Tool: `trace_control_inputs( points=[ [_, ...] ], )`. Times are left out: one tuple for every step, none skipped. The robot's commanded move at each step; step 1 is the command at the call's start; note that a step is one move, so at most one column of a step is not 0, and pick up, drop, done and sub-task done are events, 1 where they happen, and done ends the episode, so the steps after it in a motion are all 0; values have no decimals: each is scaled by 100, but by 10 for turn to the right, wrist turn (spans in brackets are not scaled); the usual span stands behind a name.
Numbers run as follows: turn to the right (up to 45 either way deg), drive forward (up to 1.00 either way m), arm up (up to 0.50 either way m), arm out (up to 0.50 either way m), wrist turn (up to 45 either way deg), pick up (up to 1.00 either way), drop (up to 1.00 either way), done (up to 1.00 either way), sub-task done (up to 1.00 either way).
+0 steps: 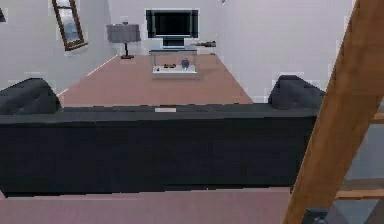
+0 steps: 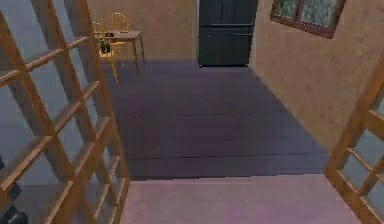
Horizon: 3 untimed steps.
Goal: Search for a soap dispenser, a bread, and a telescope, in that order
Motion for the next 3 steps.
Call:
trace_control_inputs(
  points=[
    [-450, 0, 0, 0, 0, 0, 0, 0, 0],
    [-270, 0, 0, 0, 0, 0, 0, 0, 0],
    [0, 100, 0, 0, 0, 0, 0, 0, 0]
  ],
)
